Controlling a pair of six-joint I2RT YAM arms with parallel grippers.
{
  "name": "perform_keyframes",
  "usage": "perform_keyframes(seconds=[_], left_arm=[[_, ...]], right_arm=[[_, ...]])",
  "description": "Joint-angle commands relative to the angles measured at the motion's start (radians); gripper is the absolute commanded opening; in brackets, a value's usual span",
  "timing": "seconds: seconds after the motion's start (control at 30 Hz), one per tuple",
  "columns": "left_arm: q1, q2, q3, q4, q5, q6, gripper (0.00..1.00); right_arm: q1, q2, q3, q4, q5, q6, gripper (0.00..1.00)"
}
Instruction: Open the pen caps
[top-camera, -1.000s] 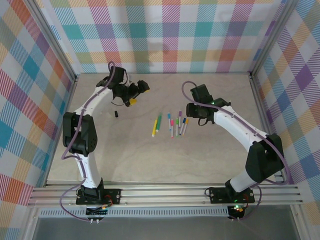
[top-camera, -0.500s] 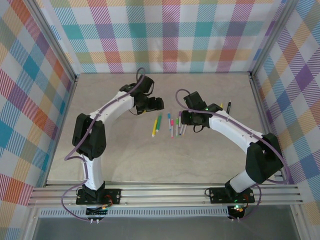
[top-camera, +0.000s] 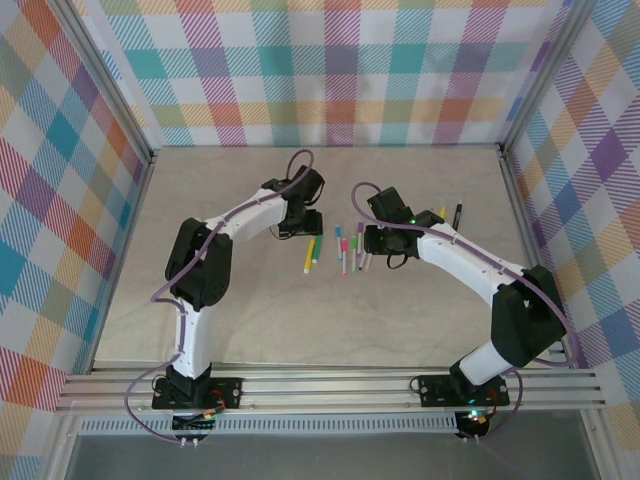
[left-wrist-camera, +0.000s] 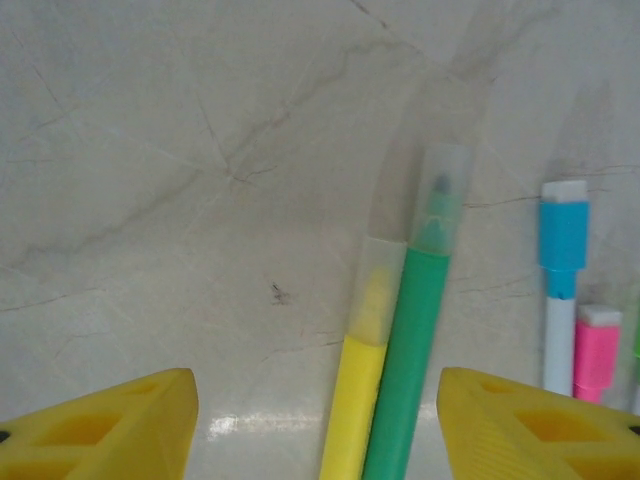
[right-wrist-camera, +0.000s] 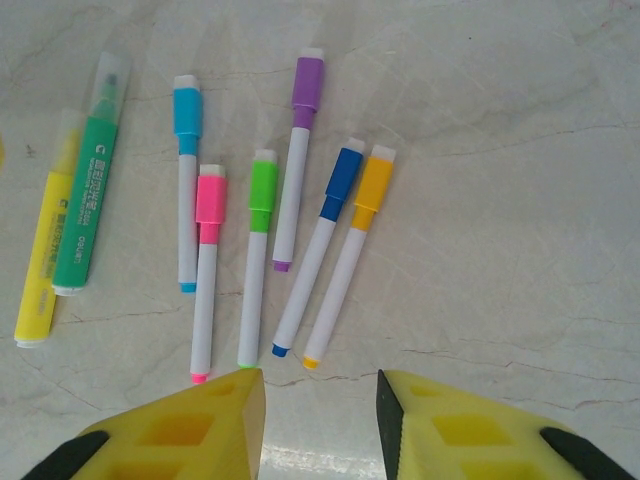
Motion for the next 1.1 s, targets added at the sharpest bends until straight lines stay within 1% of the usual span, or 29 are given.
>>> perform_keyframes(seconds=[0.0, 0.37, 0.77, 1.0, 1.07], left_arm=[[-0.012, 0.032, 0.025, -0.023, -0.031, 0.006, 0.64], [-0.021, 0.077, 0.027, -0.007, -0.007, 0.005, 0.62], [-0.021, 0.15, 0.075, -0.029, -0.05, 0.013, 0.57], [-0.021, 0.222, 0.15, -0.062, -0.075, 0.008, 0.5], [-0.022, 0.245, 0.179, -0.078, -0.079, 0.007, 0.47]], right_arm=[[0.006, -0.008, -0.007, 0.011, -0.014, 0.017, 0.35], [0.006, 0.003, -0.006, 0.004, -0.014, 0.016, 0.34], [0.006, 0.006, -0.007, 0.005, -0.016, 0.022, 0.31], [0.006, 0.012, -0.007, 0.007, -0.024, 0.025, 0.29], [0.006, 0.014, -0.007, 0.007, -0.029, 0.026, 0.28]])
